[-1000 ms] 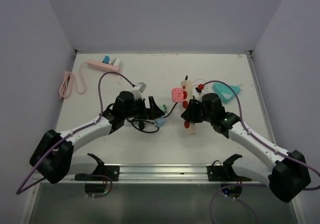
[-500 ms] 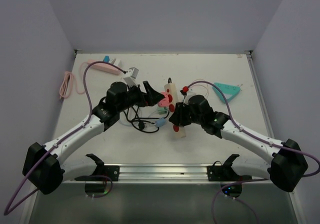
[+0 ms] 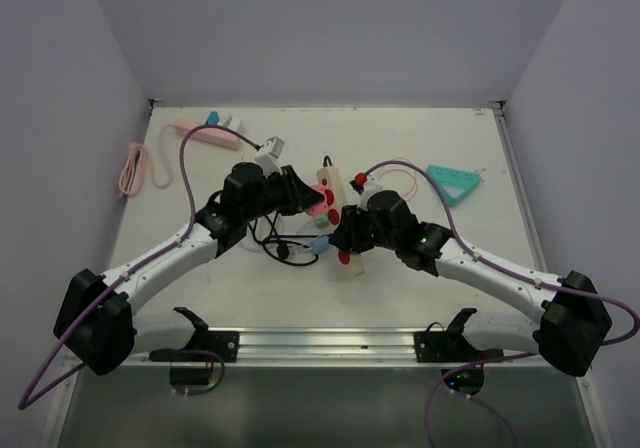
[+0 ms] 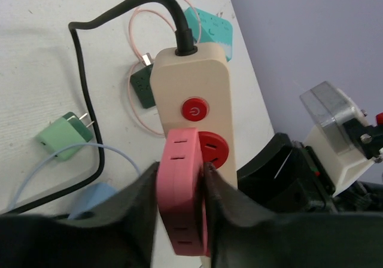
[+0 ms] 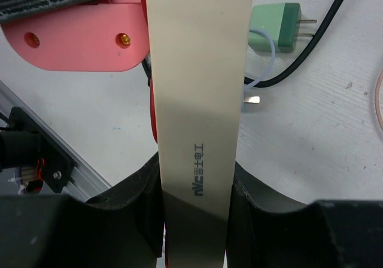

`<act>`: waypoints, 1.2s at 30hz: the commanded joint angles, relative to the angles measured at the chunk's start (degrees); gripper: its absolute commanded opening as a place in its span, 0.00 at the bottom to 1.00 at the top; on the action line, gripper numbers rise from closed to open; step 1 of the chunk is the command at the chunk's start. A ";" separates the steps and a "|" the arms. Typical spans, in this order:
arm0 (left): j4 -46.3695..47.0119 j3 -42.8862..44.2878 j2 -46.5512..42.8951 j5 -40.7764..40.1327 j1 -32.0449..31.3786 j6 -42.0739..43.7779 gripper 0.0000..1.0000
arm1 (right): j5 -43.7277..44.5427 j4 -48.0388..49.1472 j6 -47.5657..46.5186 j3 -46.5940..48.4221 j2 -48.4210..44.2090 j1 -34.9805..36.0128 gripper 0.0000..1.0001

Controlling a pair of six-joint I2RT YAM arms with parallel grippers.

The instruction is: Pull the plug off the socket

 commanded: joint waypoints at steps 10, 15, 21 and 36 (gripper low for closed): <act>4.41 0.04 -2.71 0.00 -0.98 2.97 0.00 | 1.91 5.44 1.98 5.40 0.77 0.74 0.42; 4.59 -0.05 -3.68 -0.44 -1.51 2.88 0.00 | 4.19 4.12 2.15 7.86 2.52 0.74 0.61; 4.76 -0.05 -3.85 -0.62 -2.39 2.88 0.00 | 4.98 3.15 2.24 10.24 5.07 0.74 0.64; 3.01 0.47 -7.01 -4.04 -3.44 5.16 0.00 | 14.99 2.63 3.03 5.85 6.04 0.66 0.00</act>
